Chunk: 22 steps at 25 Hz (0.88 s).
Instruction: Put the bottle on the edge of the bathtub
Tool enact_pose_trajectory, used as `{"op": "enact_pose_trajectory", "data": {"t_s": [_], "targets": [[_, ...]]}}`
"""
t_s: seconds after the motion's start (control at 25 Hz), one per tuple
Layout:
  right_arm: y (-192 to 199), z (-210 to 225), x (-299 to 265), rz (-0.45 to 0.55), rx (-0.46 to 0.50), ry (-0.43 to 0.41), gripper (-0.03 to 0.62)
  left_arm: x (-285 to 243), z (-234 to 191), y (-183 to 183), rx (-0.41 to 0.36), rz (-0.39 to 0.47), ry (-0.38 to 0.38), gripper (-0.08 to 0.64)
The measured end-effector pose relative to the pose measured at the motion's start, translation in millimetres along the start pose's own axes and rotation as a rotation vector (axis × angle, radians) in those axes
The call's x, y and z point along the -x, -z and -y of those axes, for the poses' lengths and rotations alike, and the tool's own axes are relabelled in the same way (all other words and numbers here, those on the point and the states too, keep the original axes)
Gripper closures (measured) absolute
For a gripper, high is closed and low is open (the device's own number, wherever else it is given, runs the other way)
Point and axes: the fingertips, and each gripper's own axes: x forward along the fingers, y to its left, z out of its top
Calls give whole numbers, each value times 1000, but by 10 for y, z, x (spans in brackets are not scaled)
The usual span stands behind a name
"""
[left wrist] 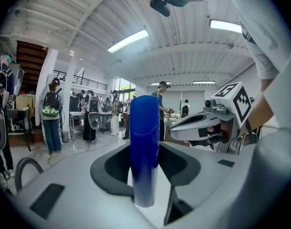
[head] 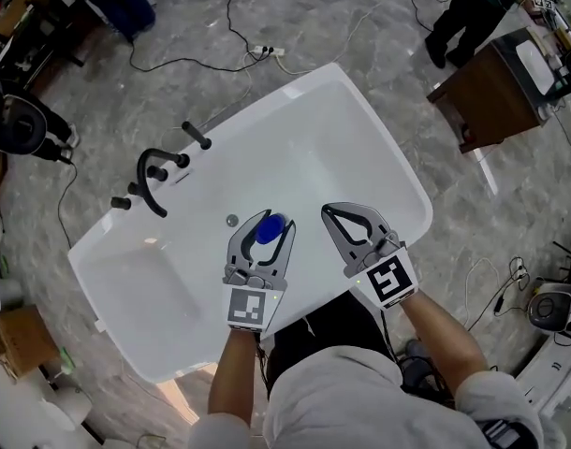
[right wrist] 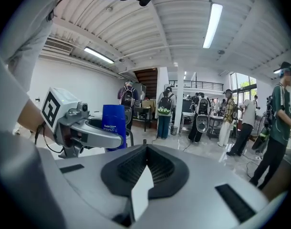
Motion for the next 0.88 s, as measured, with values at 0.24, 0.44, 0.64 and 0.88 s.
{"op": "enact_pose_trajectory", "data": {"t_s": [0.24, 0.44, 0.64, 0.88], "targets": [[348, 212, -256, 0, 15, -21, 586, -310, -128, 188, -21, 1, 23, 390], [673, 329, -517, 5, 8, -39, 587, -579, -246, 454, -44, 2, 64, 390], [961, 439, -776, -5, 4, -84, 586, -895, -229, 773, -175, -15, 207, 390], [1212, 567, -1032, -22, 12, -85, 586, -1207, -455, 1038, -199, -40, 301, 390]]}}
